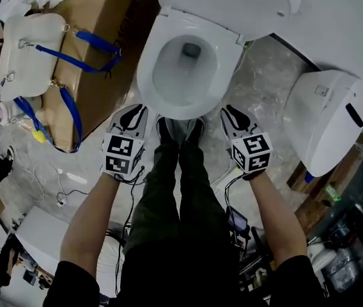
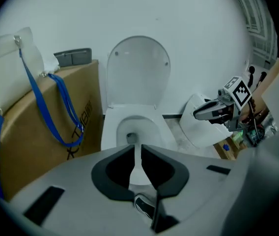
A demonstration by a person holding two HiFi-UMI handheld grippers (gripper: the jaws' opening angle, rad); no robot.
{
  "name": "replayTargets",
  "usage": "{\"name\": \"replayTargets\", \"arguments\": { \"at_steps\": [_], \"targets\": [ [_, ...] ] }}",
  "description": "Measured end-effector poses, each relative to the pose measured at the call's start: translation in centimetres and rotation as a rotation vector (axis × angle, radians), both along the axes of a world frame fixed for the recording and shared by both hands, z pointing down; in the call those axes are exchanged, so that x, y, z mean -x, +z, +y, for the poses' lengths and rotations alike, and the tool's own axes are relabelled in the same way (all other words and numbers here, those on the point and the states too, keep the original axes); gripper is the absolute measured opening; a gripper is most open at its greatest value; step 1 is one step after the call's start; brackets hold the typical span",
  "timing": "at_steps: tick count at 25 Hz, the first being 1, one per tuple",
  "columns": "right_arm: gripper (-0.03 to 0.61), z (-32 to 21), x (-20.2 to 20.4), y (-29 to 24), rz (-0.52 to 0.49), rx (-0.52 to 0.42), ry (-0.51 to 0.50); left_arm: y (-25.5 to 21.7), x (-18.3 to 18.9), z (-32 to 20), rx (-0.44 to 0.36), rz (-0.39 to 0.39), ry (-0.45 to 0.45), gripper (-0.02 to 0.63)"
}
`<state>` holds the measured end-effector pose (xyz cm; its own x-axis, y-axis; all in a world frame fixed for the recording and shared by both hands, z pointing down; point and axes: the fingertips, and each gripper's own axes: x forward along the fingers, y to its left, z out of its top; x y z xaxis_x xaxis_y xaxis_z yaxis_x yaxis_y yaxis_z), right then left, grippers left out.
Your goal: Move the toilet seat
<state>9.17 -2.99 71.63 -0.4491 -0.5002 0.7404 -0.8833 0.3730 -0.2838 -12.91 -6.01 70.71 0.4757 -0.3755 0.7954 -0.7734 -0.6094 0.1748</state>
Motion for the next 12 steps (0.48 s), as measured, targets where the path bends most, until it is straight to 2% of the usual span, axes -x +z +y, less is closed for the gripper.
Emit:
{"name": "replayTargets", "arguments": {
  "at_steps": [5, 12],
  "targets": [
    [0.121, 2.4, 0.2, 6.8, 0.037, 0.084, -0.017, 5.8, 0.0, 1.6, 0.056, -0.035, 0.026, 0.074],
    [0.144, 6.1, 0.7, 13.4, 0.086, 0.178, -0.086, 12.5, 0.4, 4.1, 0.132, -0.086, 0.067, 0.125]
  ]
}}
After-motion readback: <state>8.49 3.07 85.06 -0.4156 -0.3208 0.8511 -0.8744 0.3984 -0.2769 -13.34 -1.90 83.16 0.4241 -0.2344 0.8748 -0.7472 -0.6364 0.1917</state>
